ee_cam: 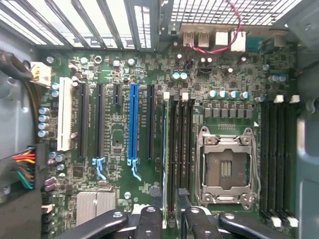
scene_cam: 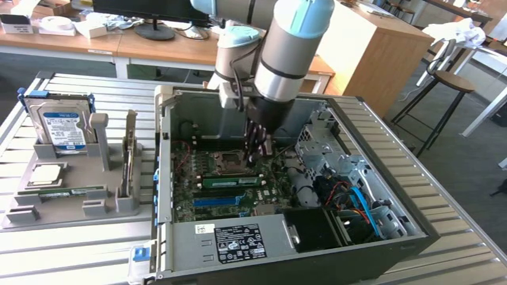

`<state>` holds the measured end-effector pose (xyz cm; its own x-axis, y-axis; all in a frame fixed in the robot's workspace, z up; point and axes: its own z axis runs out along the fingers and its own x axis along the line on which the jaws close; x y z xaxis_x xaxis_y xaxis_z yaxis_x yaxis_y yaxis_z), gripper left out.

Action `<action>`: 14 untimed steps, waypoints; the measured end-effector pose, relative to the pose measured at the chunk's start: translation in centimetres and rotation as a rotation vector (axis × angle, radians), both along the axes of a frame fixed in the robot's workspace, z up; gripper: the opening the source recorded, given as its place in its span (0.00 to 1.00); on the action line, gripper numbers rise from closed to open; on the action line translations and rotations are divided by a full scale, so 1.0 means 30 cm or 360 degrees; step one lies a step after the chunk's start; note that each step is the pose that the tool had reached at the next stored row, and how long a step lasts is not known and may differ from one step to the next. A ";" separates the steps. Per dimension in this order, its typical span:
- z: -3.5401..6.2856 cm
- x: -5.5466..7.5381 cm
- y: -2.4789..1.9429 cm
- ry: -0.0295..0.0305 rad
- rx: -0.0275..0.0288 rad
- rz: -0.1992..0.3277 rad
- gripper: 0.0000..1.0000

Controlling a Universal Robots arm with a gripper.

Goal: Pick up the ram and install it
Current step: 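Insert the ram into the slot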

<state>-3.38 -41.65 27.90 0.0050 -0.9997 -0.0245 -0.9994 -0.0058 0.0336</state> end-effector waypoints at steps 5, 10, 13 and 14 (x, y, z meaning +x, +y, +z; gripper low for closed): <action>0.045 0.000 0.000 0.00000 0.00001 0.0000 0.25; 0.086 0.000 0.000 0.00000 0.00001 0.0000 0.25; 0.110 0.000 0.000 0.00000 0.00001 0.0000 0.25; 0.118 0.000 0.000 -0.00001 0.00001 0.0000 0.25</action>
<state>-3.38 -41.65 31.42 0.0050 -0.9997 -0.0246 -0.9994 -0.0058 0.0335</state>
